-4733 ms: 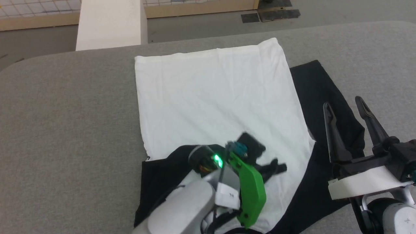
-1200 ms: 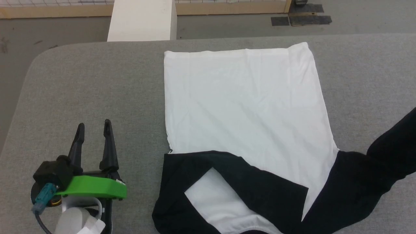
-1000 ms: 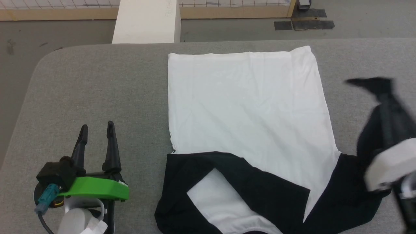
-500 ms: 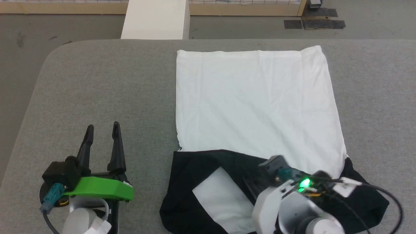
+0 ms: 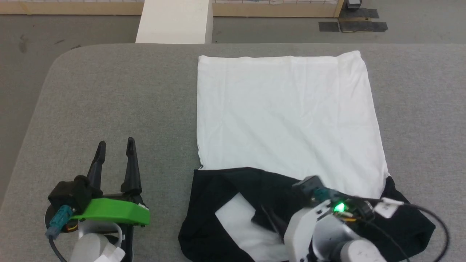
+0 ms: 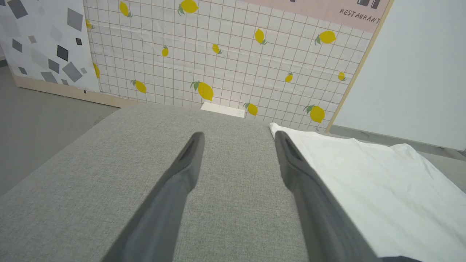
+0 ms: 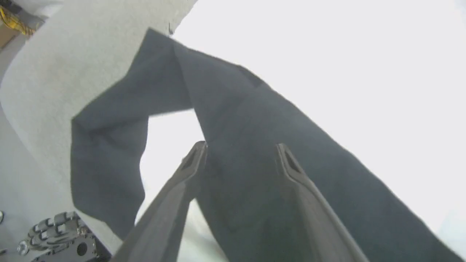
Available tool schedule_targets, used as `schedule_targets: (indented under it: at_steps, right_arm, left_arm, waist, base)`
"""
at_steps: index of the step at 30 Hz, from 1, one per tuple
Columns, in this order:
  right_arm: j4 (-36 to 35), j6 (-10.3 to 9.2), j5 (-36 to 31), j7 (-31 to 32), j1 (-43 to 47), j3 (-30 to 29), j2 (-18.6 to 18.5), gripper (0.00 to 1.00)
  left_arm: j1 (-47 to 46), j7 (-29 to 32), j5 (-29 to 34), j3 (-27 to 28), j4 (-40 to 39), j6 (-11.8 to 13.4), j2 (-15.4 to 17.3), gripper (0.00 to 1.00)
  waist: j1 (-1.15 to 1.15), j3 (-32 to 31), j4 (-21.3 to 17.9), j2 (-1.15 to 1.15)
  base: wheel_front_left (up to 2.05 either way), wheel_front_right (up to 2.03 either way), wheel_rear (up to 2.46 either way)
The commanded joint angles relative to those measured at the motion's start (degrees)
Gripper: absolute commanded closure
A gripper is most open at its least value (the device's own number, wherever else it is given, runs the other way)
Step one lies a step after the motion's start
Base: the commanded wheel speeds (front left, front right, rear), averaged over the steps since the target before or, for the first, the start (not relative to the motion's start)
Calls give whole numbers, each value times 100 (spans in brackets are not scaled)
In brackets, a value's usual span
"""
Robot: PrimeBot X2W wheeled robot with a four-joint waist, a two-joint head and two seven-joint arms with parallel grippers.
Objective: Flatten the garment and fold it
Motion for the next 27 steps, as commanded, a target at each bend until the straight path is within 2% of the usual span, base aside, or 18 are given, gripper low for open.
schedule_targets:
  at_steps: [1,7,13,20,24,27]
  right_arm:
    - [-215,-9,71,-226,-105,-126,14,0]
    - [-1175,-9,115,-1469,-60,-1088,14,0]
    - [-1507,-9,-40,-2306,-22,-1951,14,0]
    - [-1432,-9,-134,-2596,-268,-2425,-94,0]
    - [-1418,-9,-188,-2628,-508,-2535,-109,0]
    - [-1454,-9,-190,-2562,-731,-2503,-106,0]
  left_arm:
    - [-7,-27,-24,0,22,-15,-14,0]
    - [-59,5,-25,-71,43,-49,154,0]
    - [-433,123,-129,-238,116,-107,437,0]
    - [-1618,647,-581,-632,341,-150,1008,0]
    - [-2474,1212,-1049,-1000,529,-153,1449,0]
    - [-3198,1896,-1508,-1241,792,-153,1810,0]
  waist:
    - [0,-26,-34,0]
    - [0,-51,-200,0]
    - [0,75,-400,0]
    - [0,665,-627,0]
    - [0,1098,-808,0]
    - [0,1490,-1004,0]
  base:
    - [0,0,0]
    - [0,0,0]
    - [0,0,0]
    - [0,0,0]
    - [0,0,0]
    - [0,0,0]
